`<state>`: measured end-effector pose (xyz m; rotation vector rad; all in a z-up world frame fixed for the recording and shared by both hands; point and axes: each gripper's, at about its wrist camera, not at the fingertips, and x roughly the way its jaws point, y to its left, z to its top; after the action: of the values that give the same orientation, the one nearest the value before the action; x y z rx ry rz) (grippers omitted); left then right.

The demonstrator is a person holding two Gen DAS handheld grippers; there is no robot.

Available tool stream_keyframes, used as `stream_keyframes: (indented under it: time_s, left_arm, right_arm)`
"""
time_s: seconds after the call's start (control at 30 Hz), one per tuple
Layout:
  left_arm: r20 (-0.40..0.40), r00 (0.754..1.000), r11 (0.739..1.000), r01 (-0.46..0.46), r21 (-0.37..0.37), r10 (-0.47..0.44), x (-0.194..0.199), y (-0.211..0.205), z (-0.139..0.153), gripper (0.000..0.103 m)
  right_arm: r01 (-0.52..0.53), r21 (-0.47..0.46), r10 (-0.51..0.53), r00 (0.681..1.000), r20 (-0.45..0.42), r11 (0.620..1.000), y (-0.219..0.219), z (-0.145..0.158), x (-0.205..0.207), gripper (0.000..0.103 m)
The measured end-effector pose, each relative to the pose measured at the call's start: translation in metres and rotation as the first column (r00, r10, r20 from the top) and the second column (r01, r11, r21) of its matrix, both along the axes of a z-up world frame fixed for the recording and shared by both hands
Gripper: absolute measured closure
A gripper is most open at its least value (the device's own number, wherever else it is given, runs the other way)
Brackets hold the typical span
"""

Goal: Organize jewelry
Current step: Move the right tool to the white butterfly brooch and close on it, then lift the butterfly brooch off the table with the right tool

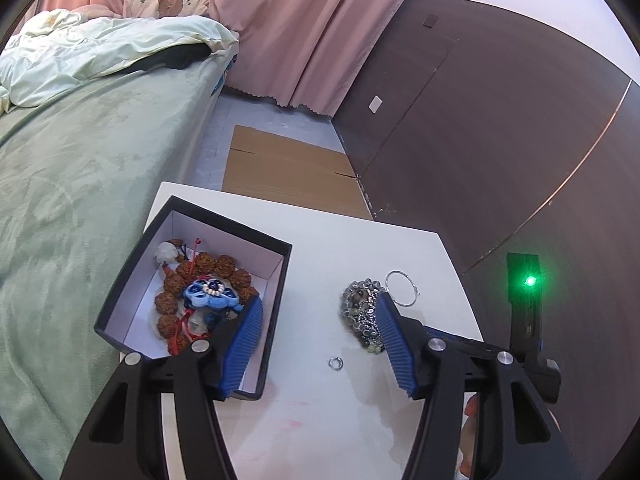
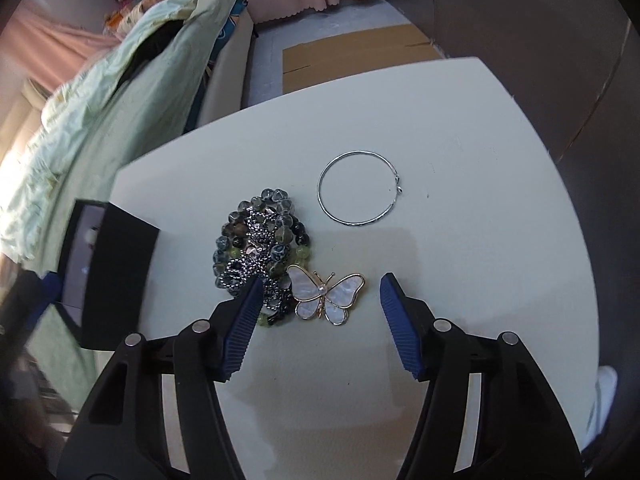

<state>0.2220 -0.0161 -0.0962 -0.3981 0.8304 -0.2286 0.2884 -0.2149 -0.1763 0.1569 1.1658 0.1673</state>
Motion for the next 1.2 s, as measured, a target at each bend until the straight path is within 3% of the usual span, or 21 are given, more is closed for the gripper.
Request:
stream_keyframes:
  time_s: [0.1,0.2,0.43,0.6,1.1,1.2]
  left_arm:
    - [-0.002,1.000,1.000,-0.005,0.001,0.005,-0.001,0.001,0.000,0.047]
    - [-0.003,1.000,1.000,-0.005,0.005,0.005,-0.001,-0.001,0.000,0.047]
    - [-0.005,1.000,0.999,0.020,0.025,-0.020,-0.003,-0.011,-0.002,0.047]
    - [-0.012,0.998,0.998,0.054,0.035,-0.054,-0.004,-0.021,-0.006,0.050]
    - [-0.118,0.977,0.962,0.195,0.190,-0.175,-0.001,-0.075,-0.051,0.054]
    - [-0.109,0.978,0.945,0.202,0.256,-0.180,-0.001,-0.085,-0.056,0.055]
  right_arm:
    - [-0.013,-0.112,0.016,1.000,0.024,0.994,0.012,-0.001,-0.004,0.058]
    - [-0.029,-0.108,0.032,0.999,0.025,0.994,0.012,-0.002,-0.007,0.062]
    - [0.019,0.055,-0.019,1.000,0.007,0.998,-0.026,0.009,-0.009,0.063]
    - [0.047,0.119,-0.050,0.998,0.024,0.992,-0.047,0.025,-0.012,0.063]
    - [0.045,0.189,-0.061,0.995,0.081,0.981,-0.069,0.054,-0.024,0.063]
    - [0.042,0.193,-0.060,0.994,0.087,0.980,-0.071,0.057,-0.025,0.063]
